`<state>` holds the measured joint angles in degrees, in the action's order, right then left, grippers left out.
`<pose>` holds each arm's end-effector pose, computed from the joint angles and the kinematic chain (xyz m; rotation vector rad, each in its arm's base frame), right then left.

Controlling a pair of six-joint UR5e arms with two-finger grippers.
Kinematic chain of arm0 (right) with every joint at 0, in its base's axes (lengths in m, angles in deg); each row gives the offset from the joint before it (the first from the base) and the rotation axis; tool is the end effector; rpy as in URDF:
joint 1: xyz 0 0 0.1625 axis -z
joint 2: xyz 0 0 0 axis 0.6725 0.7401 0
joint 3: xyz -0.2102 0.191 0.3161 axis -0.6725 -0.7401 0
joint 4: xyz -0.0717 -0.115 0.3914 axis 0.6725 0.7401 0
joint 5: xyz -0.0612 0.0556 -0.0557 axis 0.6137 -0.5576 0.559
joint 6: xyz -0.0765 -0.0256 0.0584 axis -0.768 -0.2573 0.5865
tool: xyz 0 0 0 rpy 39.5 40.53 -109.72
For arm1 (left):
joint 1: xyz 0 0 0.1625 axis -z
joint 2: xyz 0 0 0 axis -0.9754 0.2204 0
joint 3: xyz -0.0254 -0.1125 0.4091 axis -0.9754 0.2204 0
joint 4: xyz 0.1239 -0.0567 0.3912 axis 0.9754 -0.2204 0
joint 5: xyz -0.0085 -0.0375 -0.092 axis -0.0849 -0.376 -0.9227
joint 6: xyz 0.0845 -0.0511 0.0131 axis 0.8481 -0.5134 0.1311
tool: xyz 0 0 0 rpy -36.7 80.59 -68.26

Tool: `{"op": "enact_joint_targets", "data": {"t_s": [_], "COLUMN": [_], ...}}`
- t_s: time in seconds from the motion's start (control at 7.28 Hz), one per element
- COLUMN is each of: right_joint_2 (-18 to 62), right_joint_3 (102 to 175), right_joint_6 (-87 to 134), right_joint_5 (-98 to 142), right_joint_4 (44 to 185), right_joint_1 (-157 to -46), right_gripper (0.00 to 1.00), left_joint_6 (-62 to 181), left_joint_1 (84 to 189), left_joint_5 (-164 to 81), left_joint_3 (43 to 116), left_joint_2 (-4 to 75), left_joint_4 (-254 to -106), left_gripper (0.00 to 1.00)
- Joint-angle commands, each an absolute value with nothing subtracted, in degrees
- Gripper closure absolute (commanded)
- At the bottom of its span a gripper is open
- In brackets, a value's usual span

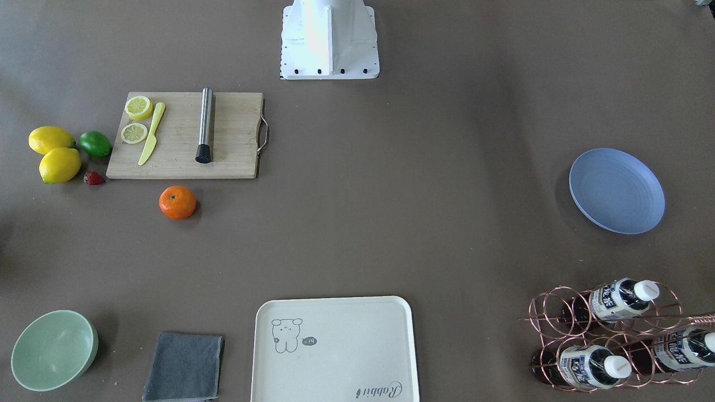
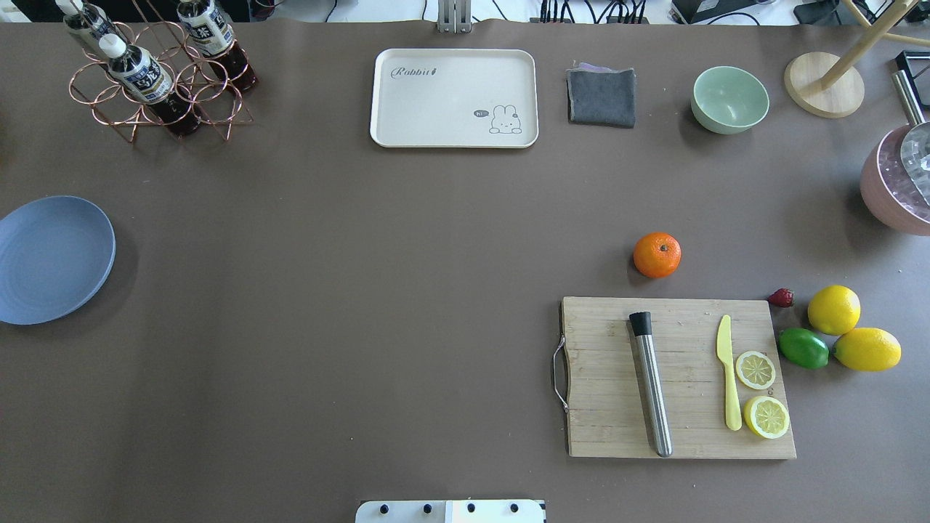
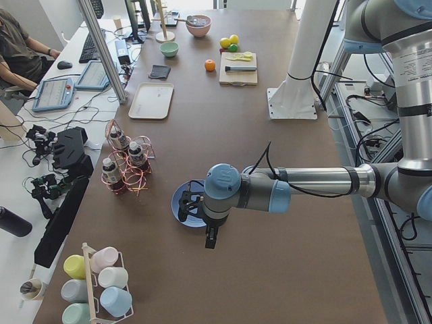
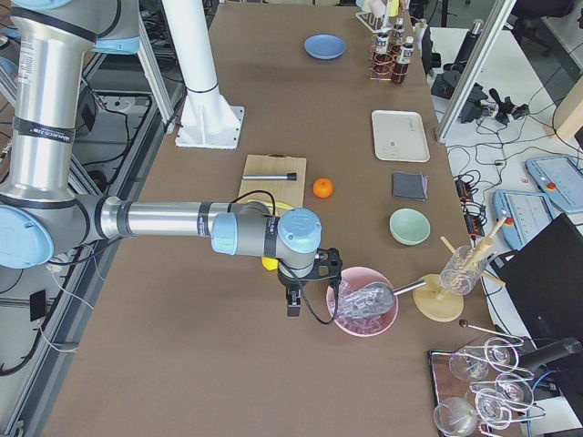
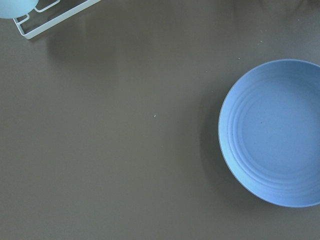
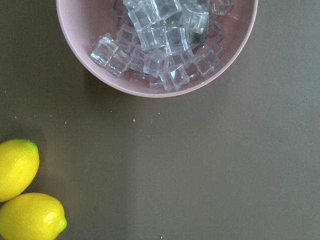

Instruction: Pick orange to plate

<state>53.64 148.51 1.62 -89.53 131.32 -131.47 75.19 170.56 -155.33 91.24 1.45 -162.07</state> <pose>0.0579 -0.4033 0.6448 -0.0098 -0.7785 -0.0853 -0.0849 -0.3908 0.6404 0.1523 0.7868 0.0132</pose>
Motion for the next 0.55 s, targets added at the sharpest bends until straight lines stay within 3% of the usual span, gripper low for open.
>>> {"op": "enact_joint_targets", "data": {"t_s": [0.0, 0.41], "right_joint_2": [54.07, 54.16], "right_joint_3": [149.01, 149.19], "right_joint_6": [1.54, 1.88], "right_joint_5": [-89.81, -89.81], "right_joint_4": [131.31, 131.39], "right_joint_1": [-131.82, -132.61], "right_gripper": [0.0, 0.0], "left_joint_6": [74.66, 75.09], "left_joint_1": [170.43, 170.35], "left_joint_5": [-155.5, -155.68], "left_joint_3": [91.1, 91.27], "left_joint_2": [1.5, 1.42], "left_joint_4": [-162.28, -162.81], "left_gripper": [0.03, 0.03]}}
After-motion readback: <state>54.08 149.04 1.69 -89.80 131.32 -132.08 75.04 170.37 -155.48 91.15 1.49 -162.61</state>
